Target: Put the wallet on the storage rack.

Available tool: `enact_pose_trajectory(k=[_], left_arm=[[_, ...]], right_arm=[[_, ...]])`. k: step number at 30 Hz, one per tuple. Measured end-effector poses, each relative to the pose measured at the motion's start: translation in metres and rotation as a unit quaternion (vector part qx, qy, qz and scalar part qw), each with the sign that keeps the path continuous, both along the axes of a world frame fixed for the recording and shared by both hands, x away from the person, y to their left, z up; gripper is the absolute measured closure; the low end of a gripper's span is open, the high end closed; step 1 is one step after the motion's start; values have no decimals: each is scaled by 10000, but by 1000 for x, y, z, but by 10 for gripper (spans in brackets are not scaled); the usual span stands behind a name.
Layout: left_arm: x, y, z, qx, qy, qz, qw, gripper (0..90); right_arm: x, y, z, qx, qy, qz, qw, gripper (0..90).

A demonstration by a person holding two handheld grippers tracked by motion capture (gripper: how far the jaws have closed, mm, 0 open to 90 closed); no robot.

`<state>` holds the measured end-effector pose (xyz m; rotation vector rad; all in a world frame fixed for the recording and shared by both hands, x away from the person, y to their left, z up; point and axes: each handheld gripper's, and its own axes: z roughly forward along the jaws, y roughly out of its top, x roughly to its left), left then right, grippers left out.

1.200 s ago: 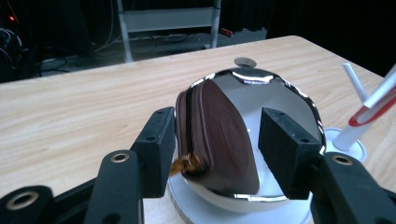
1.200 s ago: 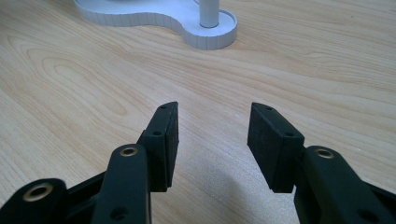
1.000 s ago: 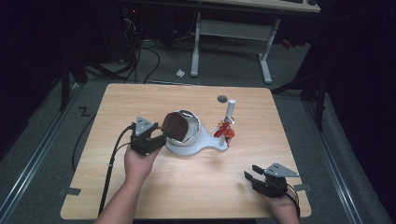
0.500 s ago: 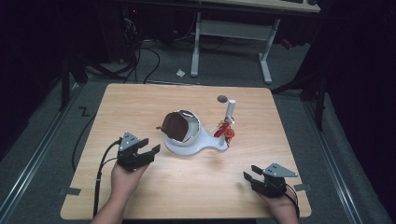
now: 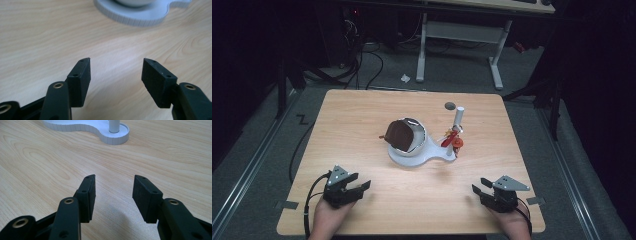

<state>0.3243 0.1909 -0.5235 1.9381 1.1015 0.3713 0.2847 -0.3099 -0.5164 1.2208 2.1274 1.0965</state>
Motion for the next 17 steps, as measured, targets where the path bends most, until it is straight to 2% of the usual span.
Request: enact_pose_trajectory(k=[4, 8, 10, 17], left_arm=[[-12, 13, -7, 227, -66, 45, 9997, 399], [-20, 19, -8, 234, -64, 12, 9997, 395], [-20, 19, -7, 309, -103, -8, 9995, 393], [-14, 31, -8, 80, 63, 22, 9999, 373]], right_arm=[[-2, -4, 3, 83, -44, -81, 9999, 536], [-2, -9, 2, 108, -31, -193, 9998, 536], [-2, -10, 2, 118, -9, -266, 9996, 536], [-1, -10, 1, 88, 41, -381, 9992, 532]])
